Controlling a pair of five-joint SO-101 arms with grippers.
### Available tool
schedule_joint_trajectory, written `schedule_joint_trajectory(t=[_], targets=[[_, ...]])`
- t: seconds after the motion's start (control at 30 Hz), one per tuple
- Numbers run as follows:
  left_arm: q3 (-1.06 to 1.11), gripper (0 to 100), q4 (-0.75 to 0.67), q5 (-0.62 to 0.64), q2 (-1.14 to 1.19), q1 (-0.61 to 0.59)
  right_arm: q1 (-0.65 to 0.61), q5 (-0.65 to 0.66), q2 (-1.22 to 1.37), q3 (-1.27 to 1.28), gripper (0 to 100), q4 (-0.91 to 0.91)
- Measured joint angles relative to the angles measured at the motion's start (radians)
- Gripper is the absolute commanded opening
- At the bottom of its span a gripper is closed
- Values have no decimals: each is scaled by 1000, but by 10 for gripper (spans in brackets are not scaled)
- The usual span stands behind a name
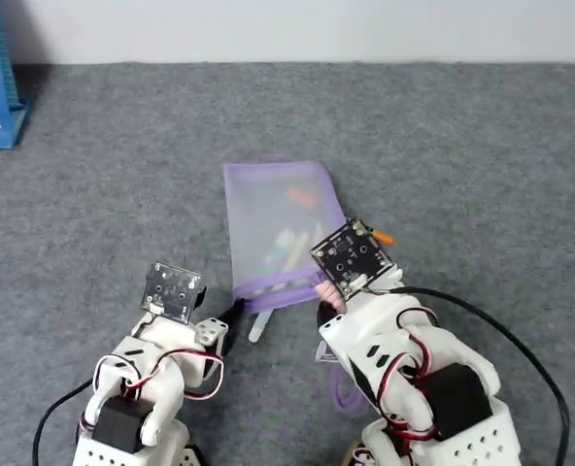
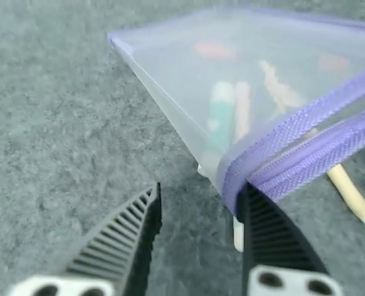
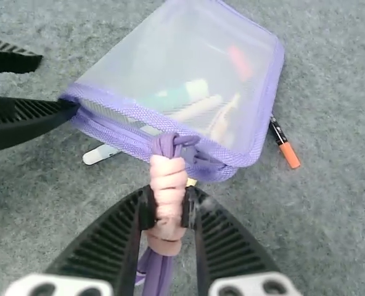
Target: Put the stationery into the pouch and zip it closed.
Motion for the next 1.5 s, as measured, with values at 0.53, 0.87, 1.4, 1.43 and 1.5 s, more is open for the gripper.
schedule_joint_trajectory(t=[0.53, 0.87, 1.4, 1.43, 1.5], targets=[[-97, 192, 118, 2, 0, 0, -18, 0, 0, 0, 9, -12], [35, 189, -83, -11, 0, -86, -23, 0, 0, 0, 9, -14], [72, 33, -104, -34, 0, -94, -23, 0, 0, 0, 9, -14], [72, 24, -104, -44, 0, -94, -23, 0, -5, 0, 9, -14], [72, 12, -104, -61, 0, -94, -23, 0, -40, 0, 9, -14]])
